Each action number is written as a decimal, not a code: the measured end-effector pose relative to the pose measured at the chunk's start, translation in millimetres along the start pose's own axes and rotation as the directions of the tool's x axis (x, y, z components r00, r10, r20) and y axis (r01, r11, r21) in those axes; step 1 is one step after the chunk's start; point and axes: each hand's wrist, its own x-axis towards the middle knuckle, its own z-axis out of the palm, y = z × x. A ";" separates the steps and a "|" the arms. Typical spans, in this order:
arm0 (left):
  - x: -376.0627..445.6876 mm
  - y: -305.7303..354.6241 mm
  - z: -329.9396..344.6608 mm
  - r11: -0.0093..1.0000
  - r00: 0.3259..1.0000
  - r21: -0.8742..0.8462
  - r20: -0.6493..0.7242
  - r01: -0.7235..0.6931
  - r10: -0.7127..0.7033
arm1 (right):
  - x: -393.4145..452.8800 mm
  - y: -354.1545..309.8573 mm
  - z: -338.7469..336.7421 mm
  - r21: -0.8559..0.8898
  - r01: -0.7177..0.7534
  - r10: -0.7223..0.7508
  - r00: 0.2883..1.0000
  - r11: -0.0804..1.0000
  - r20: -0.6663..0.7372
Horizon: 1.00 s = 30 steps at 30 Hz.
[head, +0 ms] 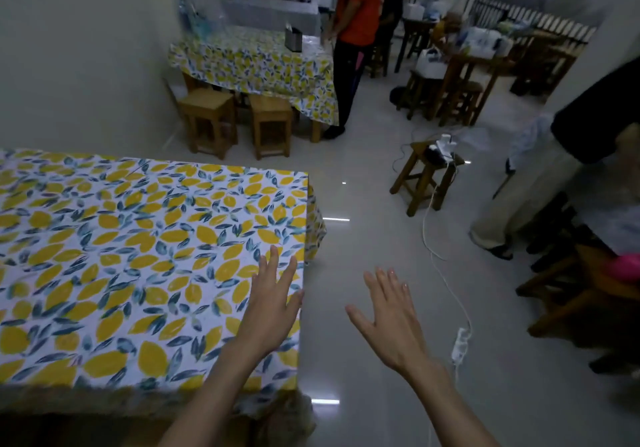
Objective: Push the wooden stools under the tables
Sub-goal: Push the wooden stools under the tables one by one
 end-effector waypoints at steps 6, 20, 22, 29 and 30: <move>77.3 40.6 37.4 0.993 0.995 0.060 -0.022 0.102 -0.101 | 101.6 55.9 -37.9 0.003 0.091 -0.091 0.995 0.996 0.028; 375.3 66.5 61.4 0.975 0.965 0.057 -0.160 0.217 -0.205 | 410.8 129.8 -101.4 -0.085 0.243 -0.237 0.969 0.966 0.073; 419.0 66.2 58.9 0.971 0.964 0.073 -0.156 0.227 -0.214 | 457.1 130.8 -112.2 -0.089 0.263 -0.257 0.963 0.961 0.075; 537.3 55.1 55.8 0.945 0.932 0.063 -0.201 0.321 -0.303 | 615.0 134.3 -112.9 -0.037 0.343 -0.337 0.935 0.939 0.112; 554.2 51.4 57.7 0.940 0.924 0.057 -0.217 0.335 -0.316 | 640.0 134.5 -109.9 -0.037 0.361 -0.355 0.927 0.932 0.117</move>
